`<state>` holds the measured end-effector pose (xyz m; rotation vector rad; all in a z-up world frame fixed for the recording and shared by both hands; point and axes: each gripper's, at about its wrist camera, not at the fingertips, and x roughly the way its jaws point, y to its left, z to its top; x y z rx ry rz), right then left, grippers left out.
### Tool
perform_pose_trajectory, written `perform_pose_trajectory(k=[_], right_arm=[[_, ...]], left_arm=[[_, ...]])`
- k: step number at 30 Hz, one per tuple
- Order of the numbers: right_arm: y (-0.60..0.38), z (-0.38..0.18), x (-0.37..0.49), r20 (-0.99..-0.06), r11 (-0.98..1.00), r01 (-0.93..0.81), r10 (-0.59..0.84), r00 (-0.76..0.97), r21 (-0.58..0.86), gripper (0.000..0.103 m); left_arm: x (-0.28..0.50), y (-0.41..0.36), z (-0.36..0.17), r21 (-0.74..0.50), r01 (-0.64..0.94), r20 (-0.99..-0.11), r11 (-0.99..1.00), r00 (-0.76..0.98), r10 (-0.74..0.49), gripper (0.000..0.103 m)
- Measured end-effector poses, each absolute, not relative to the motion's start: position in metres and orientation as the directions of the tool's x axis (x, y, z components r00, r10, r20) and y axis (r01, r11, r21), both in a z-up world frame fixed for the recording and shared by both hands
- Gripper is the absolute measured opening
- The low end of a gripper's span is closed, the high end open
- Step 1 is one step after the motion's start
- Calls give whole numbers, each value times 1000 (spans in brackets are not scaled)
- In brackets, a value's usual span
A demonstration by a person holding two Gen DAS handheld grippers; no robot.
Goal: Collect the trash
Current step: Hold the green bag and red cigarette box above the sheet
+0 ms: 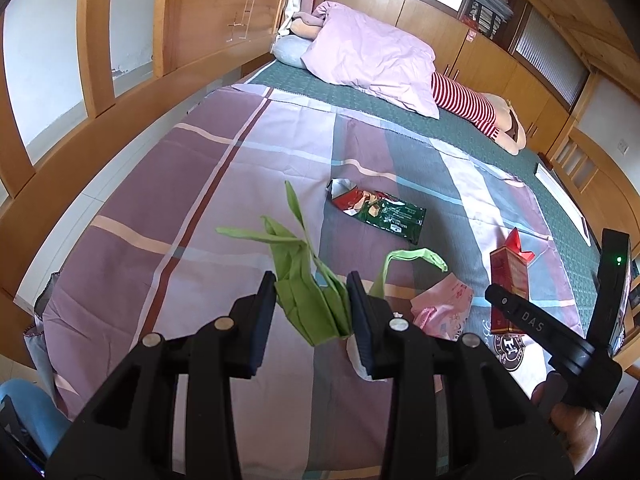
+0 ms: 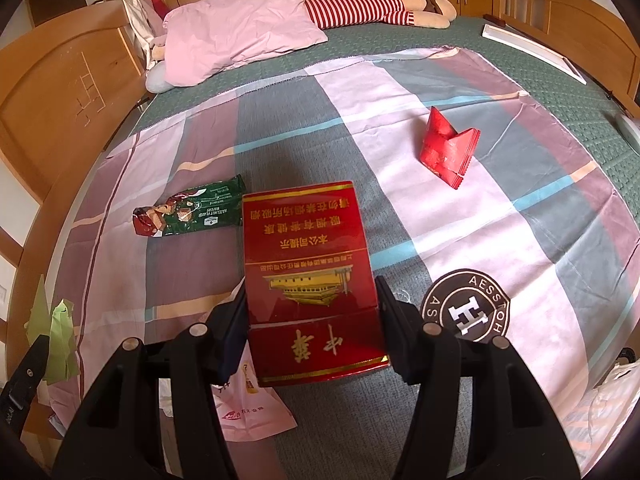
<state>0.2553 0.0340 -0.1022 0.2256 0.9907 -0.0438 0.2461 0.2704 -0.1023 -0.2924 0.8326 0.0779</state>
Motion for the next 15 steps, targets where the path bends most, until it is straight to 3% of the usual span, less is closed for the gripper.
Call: perform_pose_trajectory(k=[15], right_arm=[[34, -104, 256, -837, 975, 136, 73, 542, 173, 58]], left_arm=[[244, 268, -100, -245, -163, -728, 956, 682, -70, 37]])
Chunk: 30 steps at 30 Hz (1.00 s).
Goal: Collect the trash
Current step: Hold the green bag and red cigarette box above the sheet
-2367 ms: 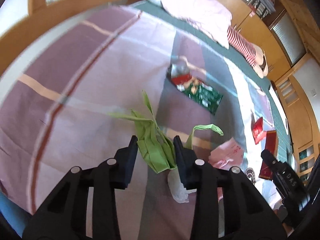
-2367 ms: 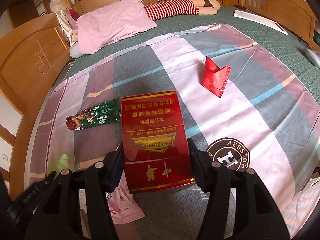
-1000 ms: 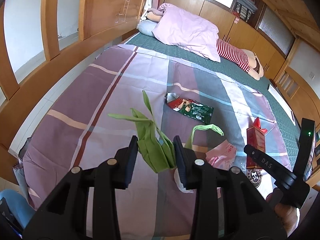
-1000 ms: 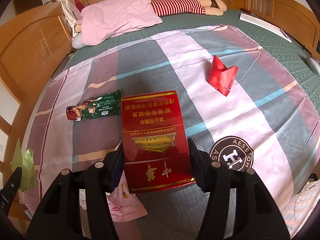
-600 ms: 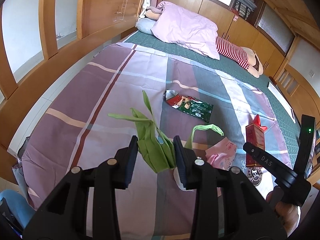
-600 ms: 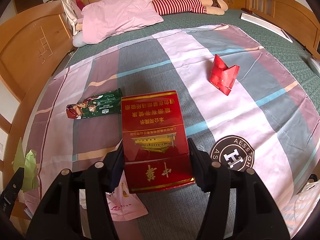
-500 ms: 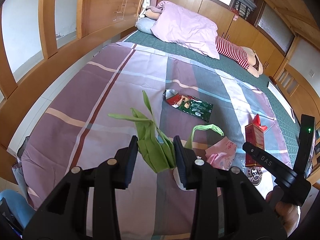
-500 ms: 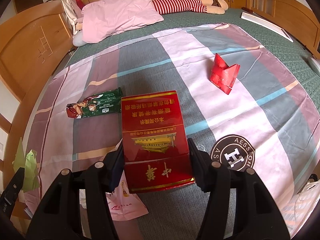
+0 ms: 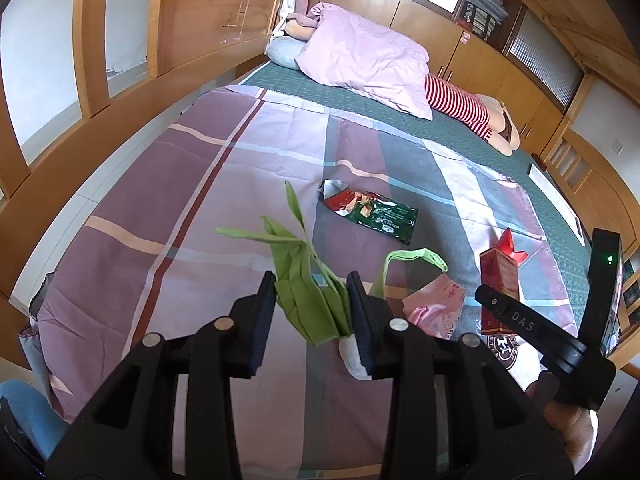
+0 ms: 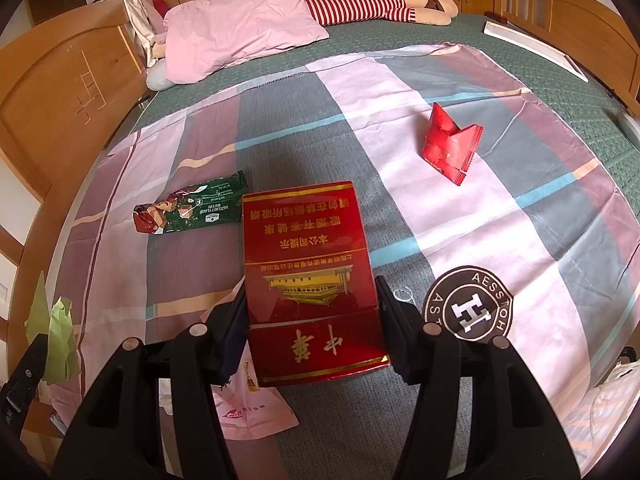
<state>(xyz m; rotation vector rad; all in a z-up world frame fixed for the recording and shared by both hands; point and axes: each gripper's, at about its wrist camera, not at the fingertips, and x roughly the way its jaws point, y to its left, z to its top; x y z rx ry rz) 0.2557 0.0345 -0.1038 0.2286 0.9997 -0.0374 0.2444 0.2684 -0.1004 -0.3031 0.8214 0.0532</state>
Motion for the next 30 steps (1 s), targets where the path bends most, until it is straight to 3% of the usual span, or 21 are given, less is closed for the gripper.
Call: perform_pose_trajectory(k=[26, 30], right_arm=[[33, -109, 256, -847, 971, 136, 96, 523, 194, 58], [21, -99, 251, -810, 951, 166, 123, 573, 262, 58]], left_arm=[[244, 266, -101, -270, -127, -720, 954, 684, -113, 37], [243, 265, -100, -324, -97, -704, 941, 689, -172, 37]])
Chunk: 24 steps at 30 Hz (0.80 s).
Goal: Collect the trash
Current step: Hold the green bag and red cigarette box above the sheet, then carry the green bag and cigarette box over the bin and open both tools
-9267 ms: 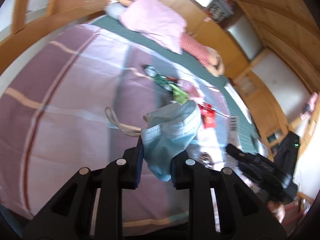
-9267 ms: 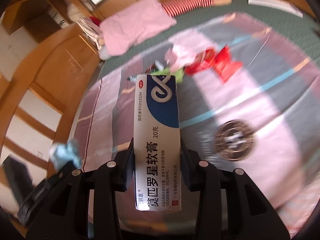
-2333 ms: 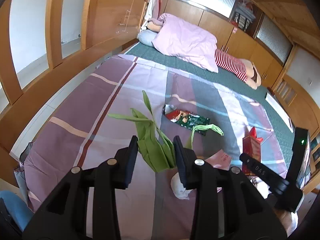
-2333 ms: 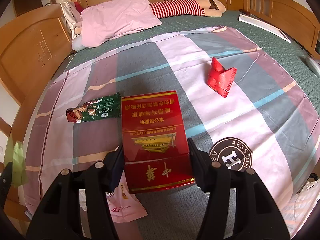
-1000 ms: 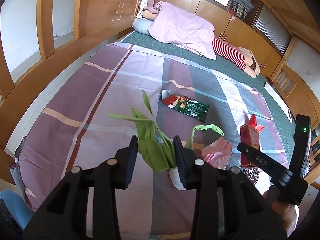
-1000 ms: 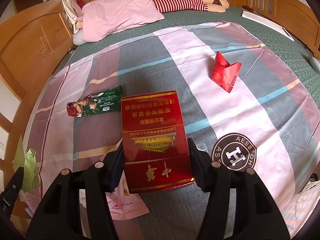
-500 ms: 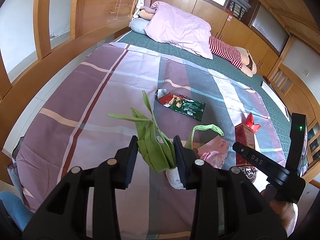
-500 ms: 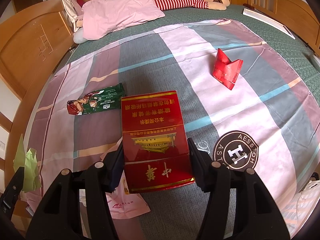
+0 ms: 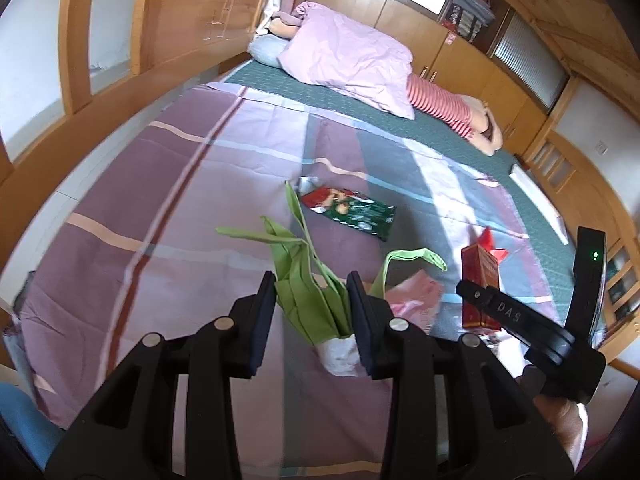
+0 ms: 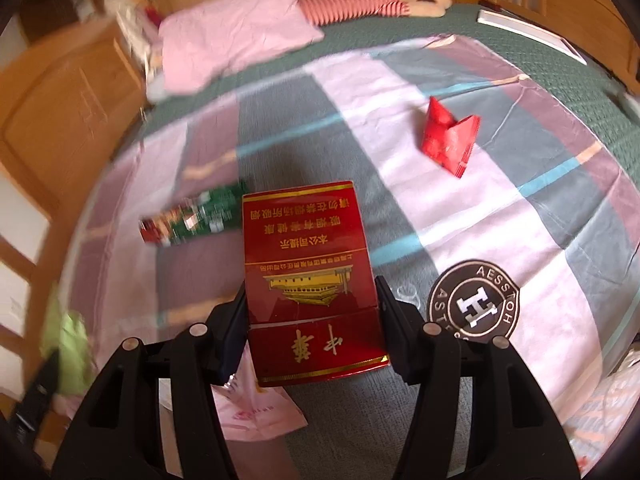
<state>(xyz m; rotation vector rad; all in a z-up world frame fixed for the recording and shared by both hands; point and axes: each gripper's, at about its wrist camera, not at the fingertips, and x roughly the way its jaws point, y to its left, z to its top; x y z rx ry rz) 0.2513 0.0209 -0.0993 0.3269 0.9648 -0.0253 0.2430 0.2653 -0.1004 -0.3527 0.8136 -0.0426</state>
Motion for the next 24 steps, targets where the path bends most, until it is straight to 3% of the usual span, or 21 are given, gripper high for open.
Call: perform_pose_trajectory(k=[5, 9, 13, 20, 24], right_arm=[[-11, -67, 218, -708, 920, 160, 156, 689, 358, 58], [-40, -36, 186, -691, 926, 100, 197, 696, 365, 58], [-89, -6, 139, -692, 932, 77, 204, 693, 353, 58], [-184, -19, 41, -850, 963, 229, 0, 527, 143, 59], [-228, -50, -2, -914, 934, 319, 20, 406, 162, 66]], left_arm=[[246, 256, -103, -462, 0, -666, 887, 661, -346, 37], [246, 244, -104, -588, 107, -592, 802, 619, -517, 37], [235, 215, -94, -618, 260, -519, 742, 574, -633, 37], [199, 126, -81, -678, 481, -444, 556, 335, -831, 37], [172, 66, -80, -691, 557, -431, 460, 193, -882, 37]])
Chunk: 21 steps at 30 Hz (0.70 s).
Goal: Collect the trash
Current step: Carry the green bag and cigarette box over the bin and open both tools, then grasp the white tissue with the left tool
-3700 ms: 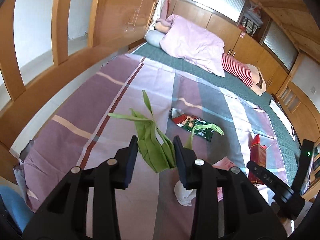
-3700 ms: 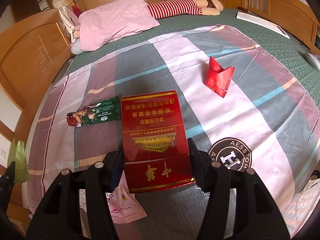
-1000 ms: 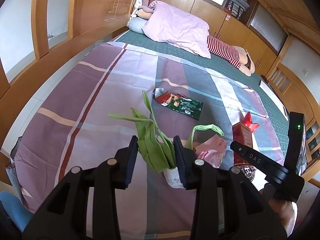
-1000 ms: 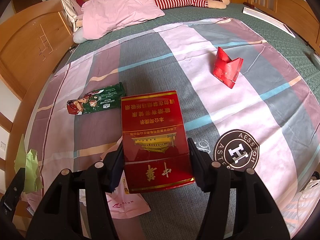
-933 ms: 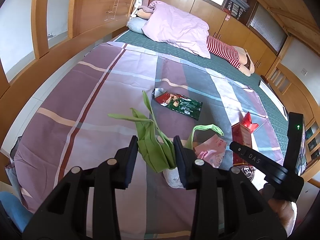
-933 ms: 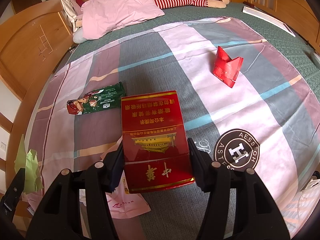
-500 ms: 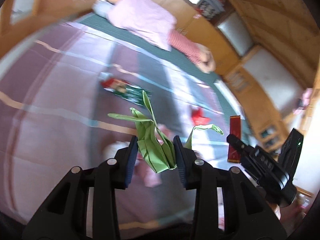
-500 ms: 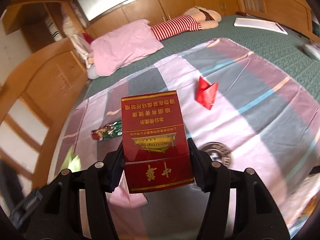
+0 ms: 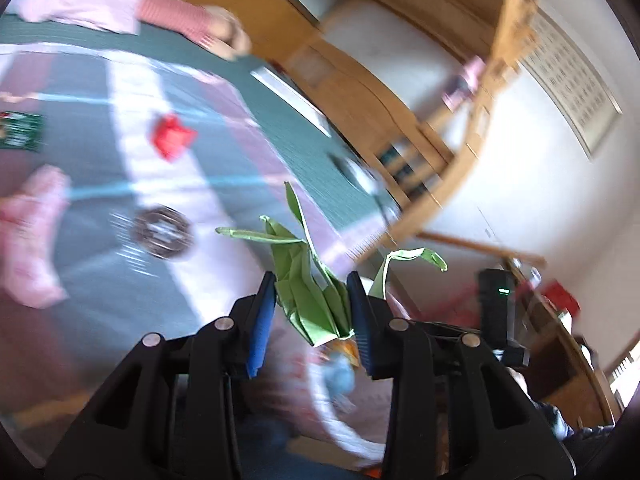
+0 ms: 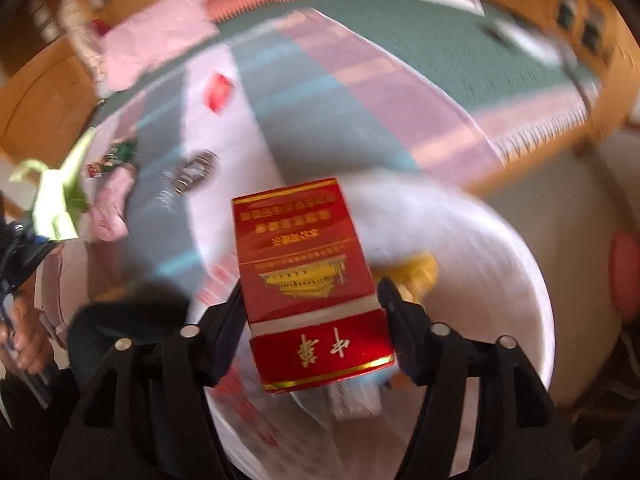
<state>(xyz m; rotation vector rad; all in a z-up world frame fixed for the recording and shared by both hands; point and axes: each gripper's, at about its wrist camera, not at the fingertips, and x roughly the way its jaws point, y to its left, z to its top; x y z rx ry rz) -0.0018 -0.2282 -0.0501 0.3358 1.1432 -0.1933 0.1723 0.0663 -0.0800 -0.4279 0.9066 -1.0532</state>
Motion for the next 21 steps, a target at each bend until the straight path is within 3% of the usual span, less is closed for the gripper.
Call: perform_pose_trajectory(k=[4, 7, 9, 10, 11, 14, 17, 18, 21], right_arm=[[-285, -27, -41, -871, 823, 528, -86, 483, 212, 70], [-310, 4, -64, -817, 763, 602, -181, 548, 235, 71], [-315, 22, -72, -786, 750, 623, -243, 569, 219, 74], [-316, 29, -74, -772, 749, 627, -264, 579, 214, 75], [-315, 34, -76, -758, 749, 627, -277, 591, 215, 76], [-313, 38, -76, -733, 756, 613, -280, 620, 230, 76], [-300, 32, -54, -739, 791, 561, -222, 636, 245, 76], [-290, 29, -42, -745, 809, 533, -193, 639, 248, 76], [-251, 20, -3, -758, 858, 441, -97, 645, 265, 76]], left_arm=[[134, 2, -85, -731, 597, -407, 331, 9, -914, 37], [98, -52, -93, -691, 667, -465, 278, -116, -878, 41], [85, -71, -99, -660, 696, -511, 284, -139, -848, 68], [82, -78, -101, -645, 703, -530, 300, -129, -838, 75], [83, -76, -101, -639, 702, -535, 316, -110, -838, 81], [109, -46, -88, -644, 666, -499, 375, 6, -867, 82], [151, 25, -69, -641, 577, -466, 506, 231, -854, 87], [165, 51, -64, -610, 534, -493, 586, 323, -808, 87], [213, 146, -67, -416, 241, -661, 877, 582, -474, 84]])
